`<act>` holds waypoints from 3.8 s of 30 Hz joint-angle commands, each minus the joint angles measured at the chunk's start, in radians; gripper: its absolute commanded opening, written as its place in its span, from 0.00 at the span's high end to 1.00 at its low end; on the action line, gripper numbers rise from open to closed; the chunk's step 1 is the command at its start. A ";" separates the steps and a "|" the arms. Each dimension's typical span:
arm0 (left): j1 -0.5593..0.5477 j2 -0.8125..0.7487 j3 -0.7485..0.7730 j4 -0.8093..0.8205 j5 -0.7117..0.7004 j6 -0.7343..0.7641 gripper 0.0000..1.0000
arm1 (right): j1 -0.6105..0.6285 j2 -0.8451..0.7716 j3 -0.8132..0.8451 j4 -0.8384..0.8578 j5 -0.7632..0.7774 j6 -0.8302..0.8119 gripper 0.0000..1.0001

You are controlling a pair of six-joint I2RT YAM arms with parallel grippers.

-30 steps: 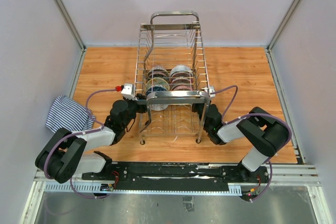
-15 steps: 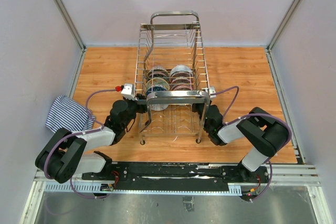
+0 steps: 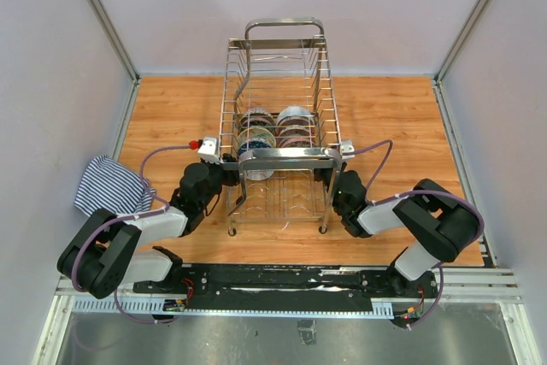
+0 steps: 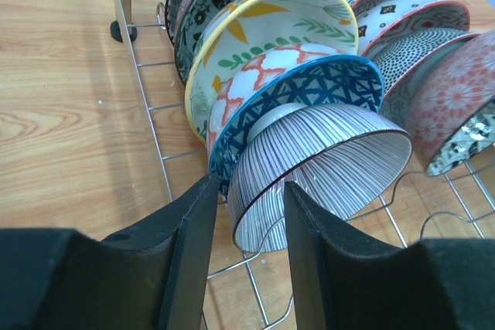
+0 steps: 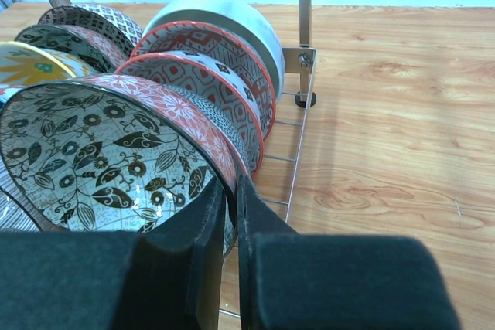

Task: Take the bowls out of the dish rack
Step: Pick up the bowl from the dish rack.

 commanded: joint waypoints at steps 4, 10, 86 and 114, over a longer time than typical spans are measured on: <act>-0.009 -0.008 0.009 -0.030 -0.002 0.020 0.56 | -0.034 -0.107 0.008 0.071 0.029 -0.018 0.94; -0.008 0.010 0.013 -0.029 -0.012 0.013 0.58 | -0.036 -0.137 0.006 0.049 0.026 -0.025 0.94; -0.015 0.109 -0.099 0.518 0.021 -0.021 0.99 | -0.040 -0.172 -0.007 0.028 0.022 -0.010 0.95; -0.025 0.239 -0.071 0.658 -0.045 -0.046 1.00 | -0.046 -0.161 -0.009 0.031 0.016 0.002 0.95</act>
